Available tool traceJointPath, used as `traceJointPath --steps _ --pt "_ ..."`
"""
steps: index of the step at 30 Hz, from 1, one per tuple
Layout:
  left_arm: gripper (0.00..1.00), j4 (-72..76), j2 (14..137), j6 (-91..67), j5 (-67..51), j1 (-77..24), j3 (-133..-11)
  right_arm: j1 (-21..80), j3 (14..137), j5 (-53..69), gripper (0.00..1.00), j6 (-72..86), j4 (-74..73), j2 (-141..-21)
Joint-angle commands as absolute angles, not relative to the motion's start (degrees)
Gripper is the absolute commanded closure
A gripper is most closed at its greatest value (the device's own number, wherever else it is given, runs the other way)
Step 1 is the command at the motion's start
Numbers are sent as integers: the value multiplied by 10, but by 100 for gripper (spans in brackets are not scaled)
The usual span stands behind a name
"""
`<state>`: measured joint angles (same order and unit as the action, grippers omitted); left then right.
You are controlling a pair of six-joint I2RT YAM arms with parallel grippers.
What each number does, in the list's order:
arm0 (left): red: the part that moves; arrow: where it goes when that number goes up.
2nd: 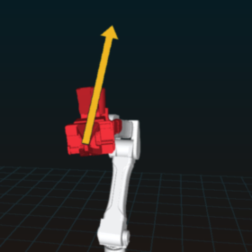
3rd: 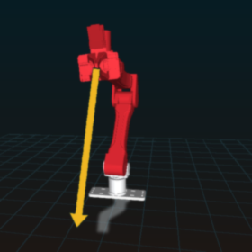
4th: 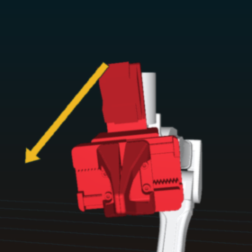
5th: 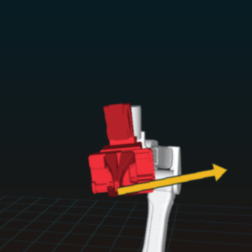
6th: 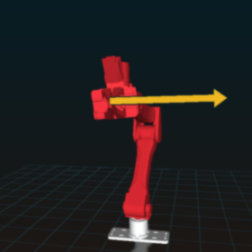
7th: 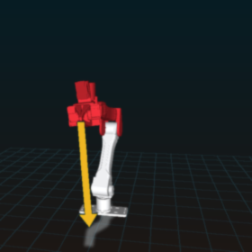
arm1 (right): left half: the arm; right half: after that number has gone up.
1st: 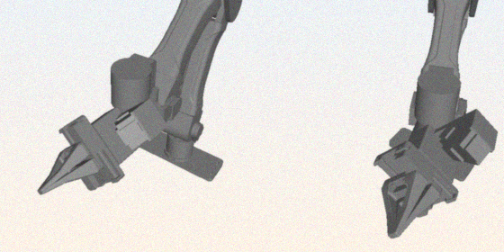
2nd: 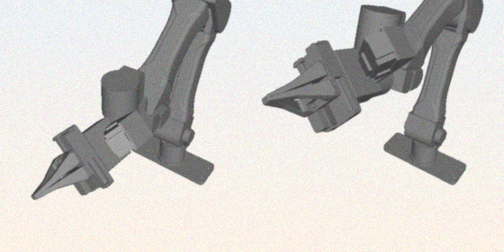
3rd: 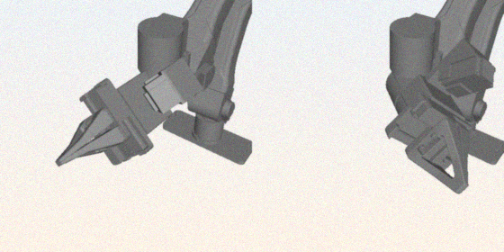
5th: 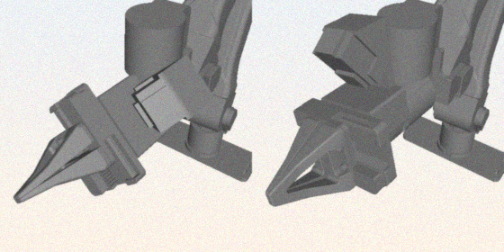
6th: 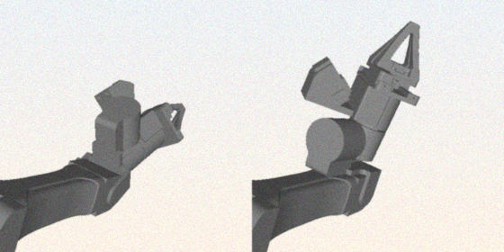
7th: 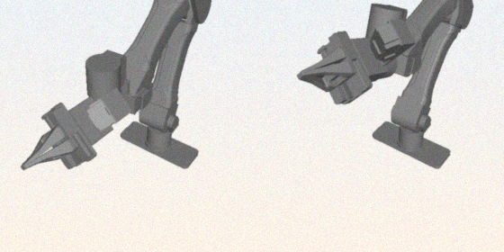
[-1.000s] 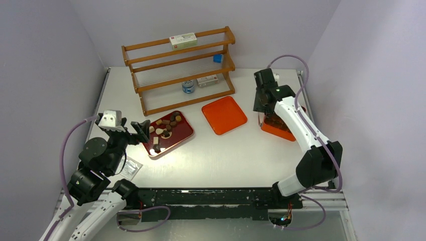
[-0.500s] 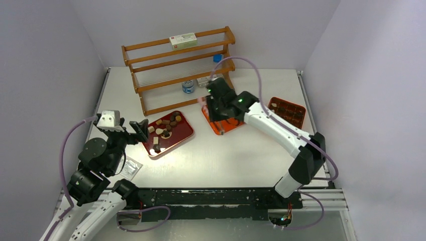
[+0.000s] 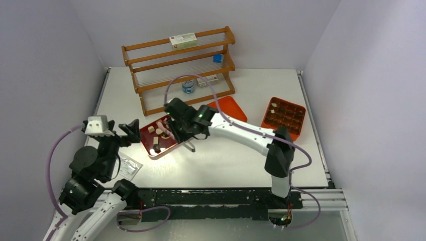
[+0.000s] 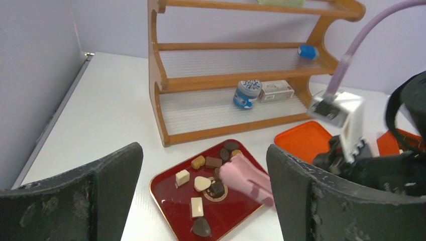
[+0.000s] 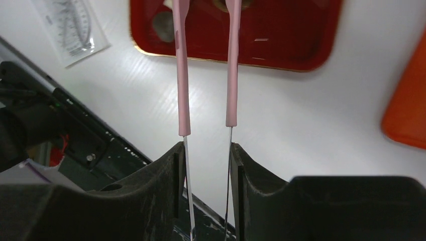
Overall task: Pack the chocolate
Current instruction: Pick up the fake chocolate from the plate.
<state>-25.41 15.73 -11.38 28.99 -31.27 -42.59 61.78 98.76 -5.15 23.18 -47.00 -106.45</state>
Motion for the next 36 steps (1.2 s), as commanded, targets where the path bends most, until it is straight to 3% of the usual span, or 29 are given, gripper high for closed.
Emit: traceJointPath --steps 1,13,36 --pt "2 -246 134 -119 314 -310 -442 645 1045 -31 60 218 -489 -1104" --pt "2 -256 123 -126 335 -310 -450 687 1167 -47 60 206 -576 -1218" --pt "2 -254 115 -123 329 -310 -447 699 1210 -45 58 185 -612 -1284"
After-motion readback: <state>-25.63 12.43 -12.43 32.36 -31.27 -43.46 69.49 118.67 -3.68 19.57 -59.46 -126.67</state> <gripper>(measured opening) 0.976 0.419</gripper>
